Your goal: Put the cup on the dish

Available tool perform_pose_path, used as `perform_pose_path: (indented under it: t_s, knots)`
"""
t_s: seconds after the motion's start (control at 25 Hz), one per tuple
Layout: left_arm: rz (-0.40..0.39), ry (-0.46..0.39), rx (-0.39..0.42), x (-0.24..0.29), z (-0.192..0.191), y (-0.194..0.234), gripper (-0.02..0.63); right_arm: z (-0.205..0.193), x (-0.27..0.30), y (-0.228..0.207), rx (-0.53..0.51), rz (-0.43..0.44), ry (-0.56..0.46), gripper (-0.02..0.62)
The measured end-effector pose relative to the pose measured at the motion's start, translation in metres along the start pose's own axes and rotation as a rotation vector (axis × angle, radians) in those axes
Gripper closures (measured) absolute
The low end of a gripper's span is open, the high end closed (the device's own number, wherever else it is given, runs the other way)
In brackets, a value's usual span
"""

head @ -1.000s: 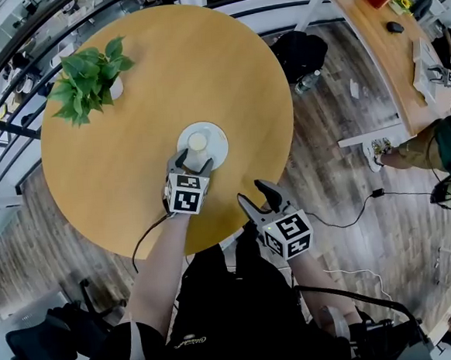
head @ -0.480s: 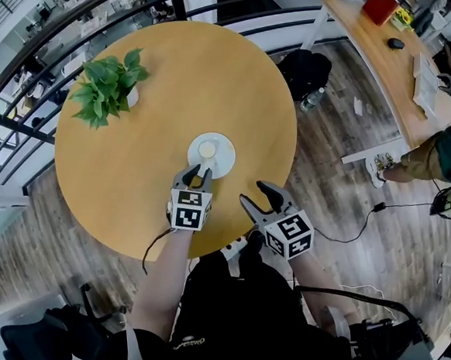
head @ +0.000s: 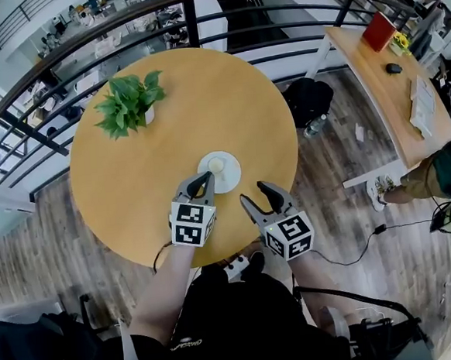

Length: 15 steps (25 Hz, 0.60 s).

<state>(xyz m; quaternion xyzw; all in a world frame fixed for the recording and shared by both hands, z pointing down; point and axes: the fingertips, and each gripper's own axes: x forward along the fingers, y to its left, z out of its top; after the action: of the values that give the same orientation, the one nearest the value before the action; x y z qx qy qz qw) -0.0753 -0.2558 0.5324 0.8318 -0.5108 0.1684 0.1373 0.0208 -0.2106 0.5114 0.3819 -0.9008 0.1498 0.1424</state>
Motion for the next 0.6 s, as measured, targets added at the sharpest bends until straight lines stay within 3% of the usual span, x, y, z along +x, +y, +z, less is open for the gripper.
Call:
perform_pose_path:
  t_s: [0.36,0.6]
  knots:
    - [-0.020,-0.149,0.017,-0.039,0.062,-0.020,0.601,0.060,-0.017,0.009,-0.080,-0.012,-0.126,0.393]
    - [-0.040,-0.224,0.047,-0.061,0.096,-0.032,0.601,0.099,-0.030,0.013,-0.140,-0.034,-0.210,0.464]
